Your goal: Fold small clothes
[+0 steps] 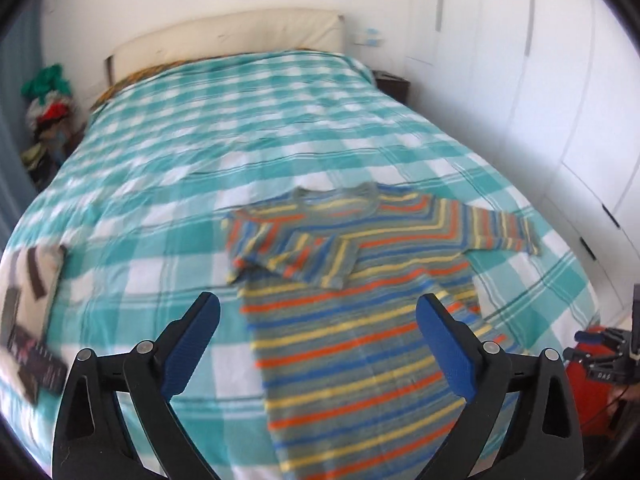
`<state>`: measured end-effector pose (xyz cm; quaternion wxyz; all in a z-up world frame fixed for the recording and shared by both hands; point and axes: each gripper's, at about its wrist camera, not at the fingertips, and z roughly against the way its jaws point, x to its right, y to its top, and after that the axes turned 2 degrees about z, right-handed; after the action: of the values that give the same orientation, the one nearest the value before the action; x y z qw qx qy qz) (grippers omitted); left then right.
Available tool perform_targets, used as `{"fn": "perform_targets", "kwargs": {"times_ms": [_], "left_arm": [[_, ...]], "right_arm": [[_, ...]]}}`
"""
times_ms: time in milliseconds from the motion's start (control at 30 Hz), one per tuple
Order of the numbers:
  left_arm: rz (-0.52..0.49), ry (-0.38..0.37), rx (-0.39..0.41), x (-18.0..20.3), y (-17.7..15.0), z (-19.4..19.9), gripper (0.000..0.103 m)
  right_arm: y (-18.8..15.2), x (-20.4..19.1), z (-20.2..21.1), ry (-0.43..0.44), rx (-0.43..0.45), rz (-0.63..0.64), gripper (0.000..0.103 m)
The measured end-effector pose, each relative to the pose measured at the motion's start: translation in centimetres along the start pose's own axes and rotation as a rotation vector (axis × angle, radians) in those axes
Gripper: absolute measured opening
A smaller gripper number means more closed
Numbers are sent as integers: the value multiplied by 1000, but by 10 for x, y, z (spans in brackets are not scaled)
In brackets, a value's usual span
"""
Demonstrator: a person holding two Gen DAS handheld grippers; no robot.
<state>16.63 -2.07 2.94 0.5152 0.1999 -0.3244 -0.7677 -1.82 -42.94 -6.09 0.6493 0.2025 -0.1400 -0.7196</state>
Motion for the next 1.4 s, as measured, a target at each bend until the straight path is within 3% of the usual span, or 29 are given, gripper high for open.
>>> {"fn": "perform_targets", "kwargs": {"times_ms": [100, 133, 300, 367, 433, 467, 500, 533, 600, 700, 767, 833, 900, 967, 1067, 1200, 1300, 1367, 1400], "left_arm": [[-157, -27, -65, 20, 6, -78, 97], [-198, -31, -90, 26, 4, -101, 91], [-316, -31, -251, 33, -20, -187, 79], [-353, -15, -307, 30, -31, -207, 64], [-320, -51, -314, 19, -34, -211, 49], [-285, -54, -310, 13, -32, -209, 37], [-252, -46, -312, 8, -29, -208, 9], [-228, -22, -305, 3, -24, -205, 5], [-95, -10, -239, -22, -11, -187, 4], [295, 21, -91, -107, 4, -137, 4], [577, 100, -33, -176, -10, -105, 4], [736, 230, -27, -229, -33, -87, 3], [781, 352, -62, -261, -57, -81, 3], [828, 404, -99, -279, -80, -80, 3], [888, 422, -134, -287, -107, -83, 2], [897, 466, -143, -281, -119, -83, 2], [872, 475, -166, -281, -124, -87, 2], [820, 462, -203, -278, -124, -91, 8], [781, 493, -223, -272, -124, -87, 10]], "right_arm": [[-8, -6, -15, 8, -22, -27, 55], [-11, -6, -18, 7, -34, -25, 55], [-16, -7, -18, -25, -36, -8, 55], [-17, -4, -19, -30, -40, -20, 55], [-18, -1, -19, -30, -40, -40, 55], [-18, 1, -19, -28, -39, -49, 55], [-17, 3, -19, -27, -36, -57, 55], [-16, 4, -20, -26, -35, -65, 55], [-15, 6, -20, -22, -32, -79, 55], [-16, 6, -17, -13, -21, -83, 55], [-17, 6, -15, -18, -10, -83, 55], [-17, 7, -15, -19, -5, -86, 55], [-16, 8, -16, -13, -8, -91, 55], [-15, 7, -17, -9, -11, -91, 55], [-15, 2, -18, -20, -12, -72, 55], [-16, -1, -18, -42, -16, -55, 55], [-17, 2, -18, -45, -14, -69, 55], [-17, 5, -17, -49, -14, -80, 55], [-17, 5, -18, -48, -17, -82, 55]]}}
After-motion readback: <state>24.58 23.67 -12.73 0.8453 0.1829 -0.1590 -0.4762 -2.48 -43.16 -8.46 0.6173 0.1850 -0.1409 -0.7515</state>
